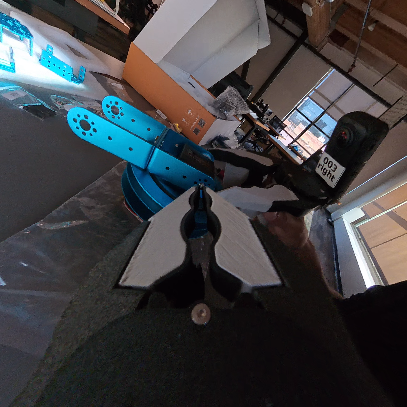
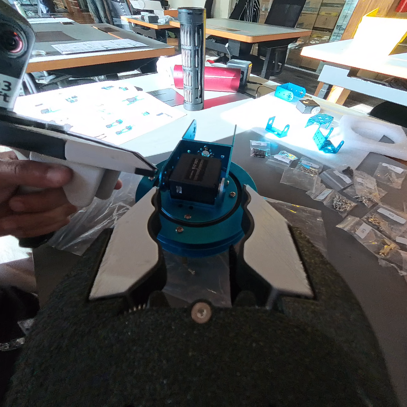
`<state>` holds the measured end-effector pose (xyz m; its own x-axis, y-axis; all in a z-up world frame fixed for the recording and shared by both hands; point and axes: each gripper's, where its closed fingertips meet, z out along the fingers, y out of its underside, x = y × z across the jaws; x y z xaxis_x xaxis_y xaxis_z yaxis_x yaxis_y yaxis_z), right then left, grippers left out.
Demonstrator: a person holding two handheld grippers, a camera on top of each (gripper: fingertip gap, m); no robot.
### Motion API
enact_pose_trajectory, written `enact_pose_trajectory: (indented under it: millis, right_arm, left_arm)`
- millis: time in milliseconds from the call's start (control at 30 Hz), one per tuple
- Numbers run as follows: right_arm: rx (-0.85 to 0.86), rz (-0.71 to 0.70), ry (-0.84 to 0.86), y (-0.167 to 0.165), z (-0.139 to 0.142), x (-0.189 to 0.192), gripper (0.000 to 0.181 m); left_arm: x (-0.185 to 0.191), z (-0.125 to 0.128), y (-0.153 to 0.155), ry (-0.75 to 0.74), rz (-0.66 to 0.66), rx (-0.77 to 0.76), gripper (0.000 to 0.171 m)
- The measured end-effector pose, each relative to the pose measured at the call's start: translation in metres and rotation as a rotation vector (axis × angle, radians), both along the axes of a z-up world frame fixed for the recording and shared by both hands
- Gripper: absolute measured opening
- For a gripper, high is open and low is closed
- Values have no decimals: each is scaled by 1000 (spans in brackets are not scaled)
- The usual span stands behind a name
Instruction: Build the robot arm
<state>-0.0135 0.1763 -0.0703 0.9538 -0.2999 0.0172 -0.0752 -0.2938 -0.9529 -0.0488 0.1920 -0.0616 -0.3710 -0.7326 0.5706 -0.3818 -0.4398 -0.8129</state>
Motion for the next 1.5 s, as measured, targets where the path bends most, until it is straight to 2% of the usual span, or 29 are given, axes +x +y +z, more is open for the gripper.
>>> enact_pose_trajectory:
  millis: [33,333,700,900,1500]
  right_arm:
    - [1,7,4,1,0,0,71]
    - [-25,33,-16,9,-1,-6,70]
    - [-44,-87,-171,13,-1,-7,78]
    - [-8,-116,-270,15,9,-6,84]
    - [27,-107,-209,14,9,-3,65]
  left_arm:
    - [0,-2,0,5,-4,30,0]
    - [3,1,-6,8,-56,158,0]
    - [6,1,-5,70,-62,104,0]
    - [6,1,-5,106,-75,68,0]
    - [4,2,-6,241,-151,-40,1]
